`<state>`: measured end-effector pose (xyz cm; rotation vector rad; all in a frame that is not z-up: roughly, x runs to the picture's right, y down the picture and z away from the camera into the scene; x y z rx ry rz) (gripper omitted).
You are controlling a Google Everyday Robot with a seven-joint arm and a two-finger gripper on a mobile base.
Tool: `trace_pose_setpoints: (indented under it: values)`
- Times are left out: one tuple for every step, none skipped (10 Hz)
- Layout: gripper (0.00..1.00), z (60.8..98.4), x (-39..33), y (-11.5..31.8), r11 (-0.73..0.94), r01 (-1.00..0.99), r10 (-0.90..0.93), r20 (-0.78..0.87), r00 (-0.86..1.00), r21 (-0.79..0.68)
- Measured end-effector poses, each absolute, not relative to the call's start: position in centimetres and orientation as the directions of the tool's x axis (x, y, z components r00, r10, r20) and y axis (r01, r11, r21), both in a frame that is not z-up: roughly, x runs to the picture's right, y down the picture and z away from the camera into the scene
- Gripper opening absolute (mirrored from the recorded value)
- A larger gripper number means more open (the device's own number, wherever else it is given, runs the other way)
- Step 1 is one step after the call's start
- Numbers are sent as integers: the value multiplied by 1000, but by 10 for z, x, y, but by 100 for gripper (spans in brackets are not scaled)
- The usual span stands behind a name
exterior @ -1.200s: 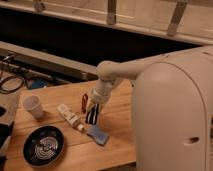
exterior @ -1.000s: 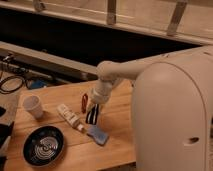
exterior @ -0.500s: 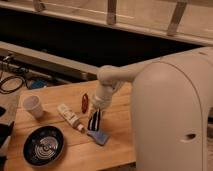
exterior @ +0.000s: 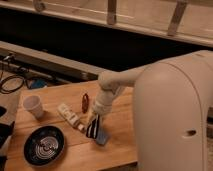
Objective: Place the eraser on the white sponge
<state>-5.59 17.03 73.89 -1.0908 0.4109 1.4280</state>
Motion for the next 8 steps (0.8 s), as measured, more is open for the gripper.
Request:
trace_pose_setpoints:
  values:
    - [47,740,-51,164,-207,-914,583,-794,171,-349]
    - [37,743,-51,164,-206,-914,571,-801,178,-350]
    - [31,743,-56,167,-201,-913,563,-804,189,-356]
    - [23,741,-58,172,-194,-913,558,-806,198,-359]
    - [11,737,-60,172,-187,-912,567,-798,203,-365]
    - [5,738,-60,168,-184,-911,575,-792,204,-369]
    - [3,741,-58,162,-177,-909,575,-789,215,-377]
    - [4,747,-55,157,-176,-909,574,-790,216,-377]
